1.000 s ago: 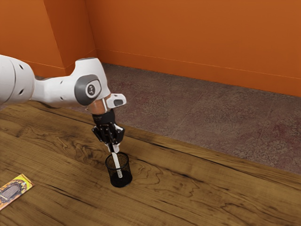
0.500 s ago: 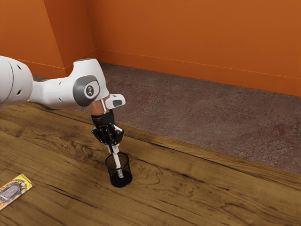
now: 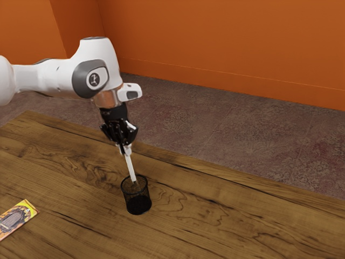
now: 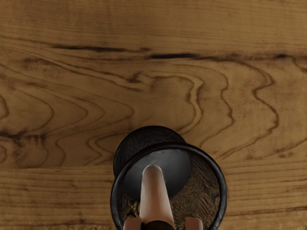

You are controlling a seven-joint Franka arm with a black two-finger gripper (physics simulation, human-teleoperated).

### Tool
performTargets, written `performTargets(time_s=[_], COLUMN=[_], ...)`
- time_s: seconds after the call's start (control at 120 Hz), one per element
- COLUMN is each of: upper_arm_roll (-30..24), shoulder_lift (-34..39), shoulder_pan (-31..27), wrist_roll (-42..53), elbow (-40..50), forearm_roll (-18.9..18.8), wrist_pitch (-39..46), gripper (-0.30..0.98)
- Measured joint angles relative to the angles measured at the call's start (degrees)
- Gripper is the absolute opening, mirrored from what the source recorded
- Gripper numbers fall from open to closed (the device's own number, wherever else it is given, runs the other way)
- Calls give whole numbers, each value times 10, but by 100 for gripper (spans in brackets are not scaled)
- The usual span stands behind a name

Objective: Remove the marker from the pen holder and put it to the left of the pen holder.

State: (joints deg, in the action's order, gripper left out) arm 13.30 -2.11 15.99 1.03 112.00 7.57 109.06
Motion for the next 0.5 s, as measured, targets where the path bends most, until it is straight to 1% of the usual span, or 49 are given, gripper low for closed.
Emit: performTargets(time_s=[0.1,0.125,0.275,0.317,0.408,0.442,0.5], upper_arm_roll=[-5,1,12,2,0,0,0], shoulder_lift=[21,23,20,12,-19,-34,-66], shoulder_pan=[-2,4,16,4,-14,-35,-91], wrist_roll=[-18,-22,-47,-53,-62,-65,-69], elbow=[-33,-41,-57,-58,-60,-63,-72], forearm_roll=[-29,-36,-70,-75,-81,-81,-77], wrist_pitch=[-55,-72,-168,-192,-240,-258,-289], gripper=[-9,-9,-9,-9,-9,-9,-9])
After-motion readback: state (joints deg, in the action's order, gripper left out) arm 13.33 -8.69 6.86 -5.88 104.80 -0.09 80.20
